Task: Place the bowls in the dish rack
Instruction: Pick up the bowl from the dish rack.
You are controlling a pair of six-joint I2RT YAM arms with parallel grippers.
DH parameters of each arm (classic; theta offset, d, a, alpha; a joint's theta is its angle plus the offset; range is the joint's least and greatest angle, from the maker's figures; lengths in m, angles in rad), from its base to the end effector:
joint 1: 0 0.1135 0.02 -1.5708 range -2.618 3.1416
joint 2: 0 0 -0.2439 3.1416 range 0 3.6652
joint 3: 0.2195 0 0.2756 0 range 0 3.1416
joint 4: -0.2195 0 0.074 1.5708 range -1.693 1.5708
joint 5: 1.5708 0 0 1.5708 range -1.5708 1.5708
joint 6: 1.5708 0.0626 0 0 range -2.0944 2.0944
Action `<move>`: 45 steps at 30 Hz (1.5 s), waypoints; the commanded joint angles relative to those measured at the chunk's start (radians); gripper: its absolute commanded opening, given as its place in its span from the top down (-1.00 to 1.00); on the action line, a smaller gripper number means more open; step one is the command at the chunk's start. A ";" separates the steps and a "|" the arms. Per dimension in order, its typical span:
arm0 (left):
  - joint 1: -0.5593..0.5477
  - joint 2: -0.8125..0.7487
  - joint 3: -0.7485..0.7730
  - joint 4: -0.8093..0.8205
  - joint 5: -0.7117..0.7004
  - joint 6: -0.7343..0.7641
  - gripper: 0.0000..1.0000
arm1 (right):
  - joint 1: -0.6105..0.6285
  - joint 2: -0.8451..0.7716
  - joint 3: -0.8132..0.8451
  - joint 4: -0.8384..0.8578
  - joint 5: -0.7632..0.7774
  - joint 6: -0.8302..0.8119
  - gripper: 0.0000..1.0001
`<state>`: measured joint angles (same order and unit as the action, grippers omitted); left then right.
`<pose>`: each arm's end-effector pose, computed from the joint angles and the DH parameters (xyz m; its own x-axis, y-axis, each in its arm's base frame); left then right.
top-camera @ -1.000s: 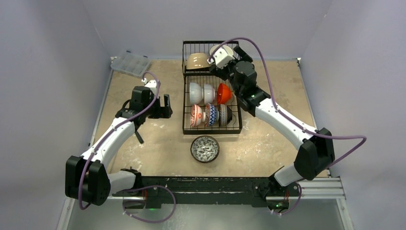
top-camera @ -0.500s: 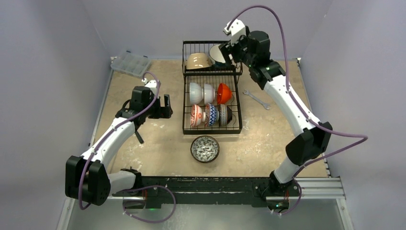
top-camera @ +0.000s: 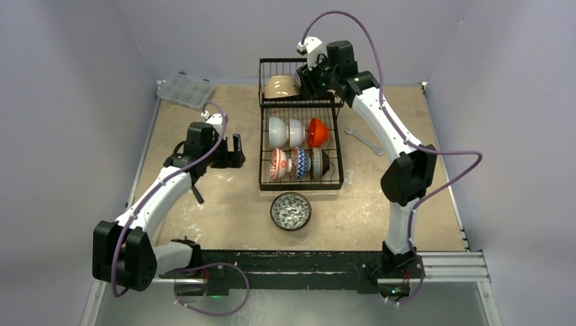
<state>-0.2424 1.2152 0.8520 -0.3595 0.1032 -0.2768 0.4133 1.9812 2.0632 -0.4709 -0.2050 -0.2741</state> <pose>0.2994 -0.0807 0.2125 -0.7034 -0.1061 -0.7029 0.1264 0.9544 -0.2705 0.4580 0.2148 0.3677 -0.1812 -0.3688 -0.9117 -0.6386 0.7491 -0.1762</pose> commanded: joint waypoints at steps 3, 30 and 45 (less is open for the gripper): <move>0.008 -0.006 -0.007 0.033 0.020 -0.001 -0.79 | -0.001 -0.006 0.059 -0.068 -0.031 0.014 0.04; 0.008 -0.036 0.178 0.041 0.070 -0.152 -0.77 | 0.008 -0.074 0.060 -0.044 0.025 -0.031 1.00; 0.006 -0.029 0.478 0.110 0.214 -0.428 -0.75 | 0.008 -0.305 -0.153 0.162 -0.137 0.012 1.00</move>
<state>-0.2424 1.1728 1.2503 -0.3073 0.2344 -0.5957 0.4194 1.7626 1.9213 -0.4435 -0.2398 -0.2691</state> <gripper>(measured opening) 0.881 0.026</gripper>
